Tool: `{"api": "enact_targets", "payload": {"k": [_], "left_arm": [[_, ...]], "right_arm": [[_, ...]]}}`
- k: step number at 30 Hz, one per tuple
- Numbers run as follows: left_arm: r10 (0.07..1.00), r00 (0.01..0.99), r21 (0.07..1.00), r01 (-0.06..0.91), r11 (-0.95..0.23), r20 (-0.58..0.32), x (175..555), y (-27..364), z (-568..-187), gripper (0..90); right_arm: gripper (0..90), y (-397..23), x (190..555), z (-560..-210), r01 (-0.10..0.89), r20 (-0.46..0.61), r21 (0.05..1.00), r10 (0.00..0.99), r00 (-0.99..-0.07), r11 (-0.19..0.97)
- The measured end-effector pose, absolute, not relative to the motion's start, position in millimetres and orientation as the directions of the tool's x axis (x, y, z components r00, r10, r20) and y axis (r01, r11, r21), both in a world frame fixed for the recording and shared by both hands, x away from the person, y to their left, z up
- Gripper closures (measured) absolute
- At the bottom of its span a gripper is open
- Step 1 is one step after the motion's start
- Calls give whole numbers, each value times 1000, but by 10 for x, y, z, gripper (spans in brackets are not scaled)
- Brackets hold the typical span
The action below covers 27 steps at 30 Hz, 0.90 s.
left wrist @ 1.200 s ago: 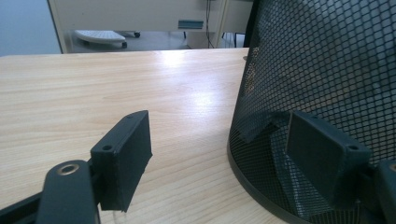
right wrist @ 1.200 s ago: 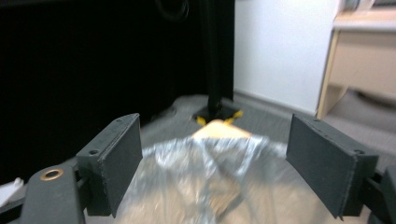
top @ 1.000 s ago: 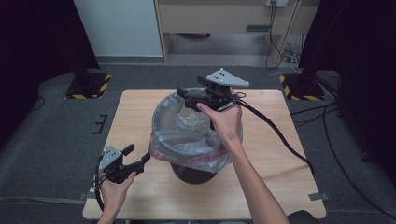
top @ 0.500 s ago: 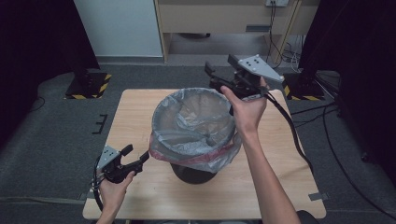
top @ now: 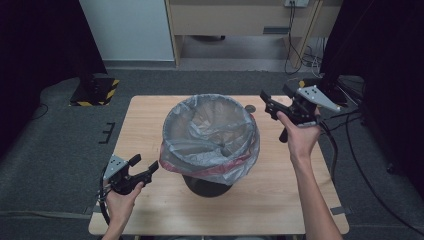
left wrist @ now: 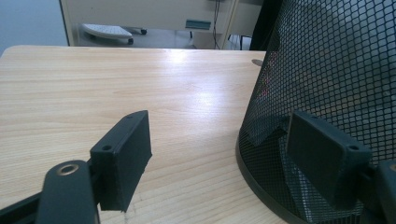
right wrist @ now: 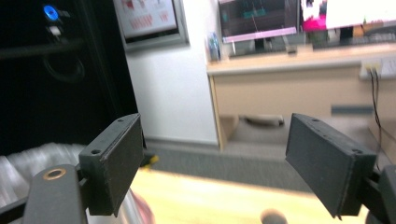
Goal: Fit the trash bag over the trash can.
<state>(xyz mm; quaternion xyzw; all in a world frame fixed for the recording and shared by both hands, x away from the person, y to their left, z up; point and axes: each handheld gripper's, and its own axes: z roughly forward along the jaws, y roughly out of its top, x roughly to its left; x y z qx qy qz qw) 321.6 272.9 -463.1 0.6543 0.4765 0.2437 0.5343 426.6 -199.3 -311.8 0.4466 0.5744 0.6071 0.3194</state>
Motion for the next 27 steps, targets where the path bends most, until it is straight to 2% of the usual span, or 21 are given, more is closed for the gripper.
{"api": "enact_targets", "payload": {"k": [4,5,8,15,16,17,18,19,23,27], "left_arm": [[887,419,926,377,26,-195,3227,2735,-4651,205],[891,410,923,385,22,-192,3237,2740,-4662,204],[894,407,918,397,14,-189,3263,2755,-4680,198],[921,354,885,465,-22,-162,3446,2881,-4800,178],[921,354,885,465,-22,-162,3446,2881,-4800,177],[930,331,879,477,-22,-157,3517,2944,-4836,175],[930,331,879,477,-22,-157,3517,2944,-4836,173],[936,310,866,500,-13,-165,3575,3003,-4890,166],[946,288,820,571,-42,-152,3630,3082,-5011,155],[944,310,782,613,-109,-111,3659,3034,-5086,134]], "right_arm": [[172,-2117,4223,-3396,174,188,976,905,-382,-130],[162,-2194,4189,-3578,205,193,971,907,-375,-121],[153,-2289,4150,-3833,288,212,952,908,-361,-108],[142,-2415,4079,-4427,455,187,891,905,-382,8],[142,-2415,4079,-4427,455,187,891,905,-382,8],[133,-2467,4067,-4603,504,176,862,903,-392,51],[133,-2467,4067,-4603,504,176,862,903,-392,51],[133,-2522,4048,-4770,541,162,837,905,-394,86],[134,-2646,4068,-4975,612,131,777,913,-387,148],[128,-2749,4079,-5073,647,139,748,917,-373,150]]}}
